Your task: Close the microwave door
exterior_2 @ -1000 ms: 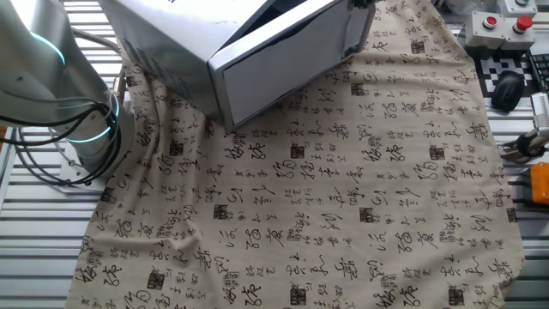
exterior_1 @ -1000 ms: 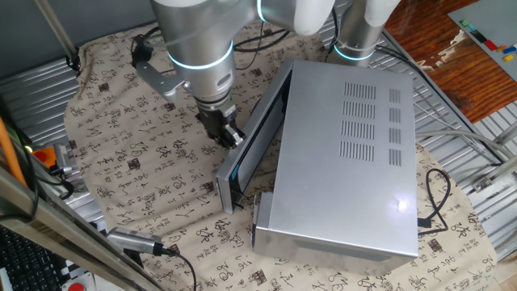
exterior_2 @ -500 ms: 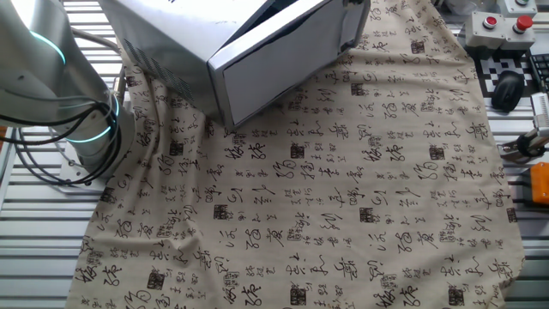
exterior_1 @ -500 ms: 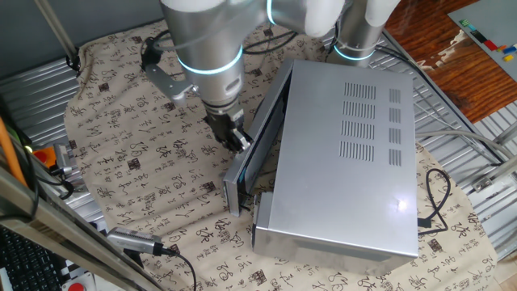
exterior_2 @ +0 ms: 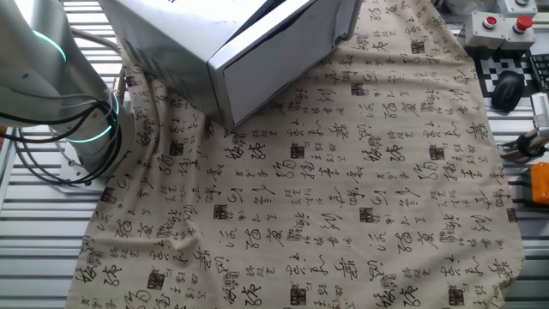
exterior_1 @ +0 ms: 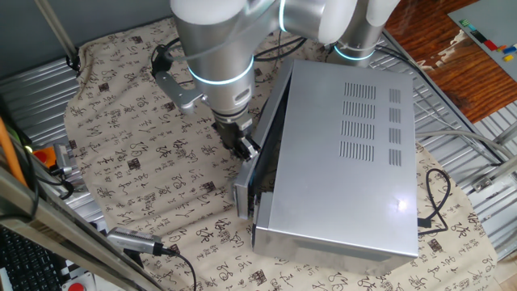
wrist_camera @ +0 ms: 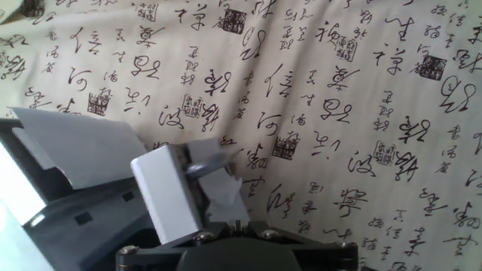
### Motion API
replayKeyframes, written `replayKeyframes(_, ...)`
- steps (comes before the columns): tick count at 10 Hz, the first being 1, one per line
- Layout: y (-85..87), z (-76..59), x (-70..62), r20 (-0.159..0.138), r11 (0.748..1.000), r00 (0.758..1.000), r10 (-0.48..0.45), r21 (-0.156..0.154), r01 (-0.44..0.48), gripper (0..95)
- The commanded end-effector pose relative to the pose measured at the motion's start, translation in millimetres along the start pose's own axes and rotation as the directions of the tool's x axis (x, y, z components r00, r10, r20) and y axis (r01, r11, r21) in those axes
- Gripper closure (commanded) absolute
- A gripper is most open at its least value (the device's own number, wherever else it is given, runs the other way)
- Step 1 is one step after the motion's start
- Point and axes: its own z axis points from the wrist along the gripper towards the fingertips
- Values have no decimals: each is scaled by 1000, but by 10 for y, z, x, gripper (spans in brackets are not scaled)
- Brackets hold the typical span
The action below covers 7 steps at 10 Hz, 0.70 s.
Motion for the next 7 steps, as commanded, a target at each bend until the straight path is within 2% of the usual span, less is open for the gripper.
replayKeyframes(1, 30, -4, 5, -8, 1000, 1000, 8, -1, -8, 950)
replayKeyframes(7, 112, -12, 35, -10, 999, 999, 40, 1, -40, 950)
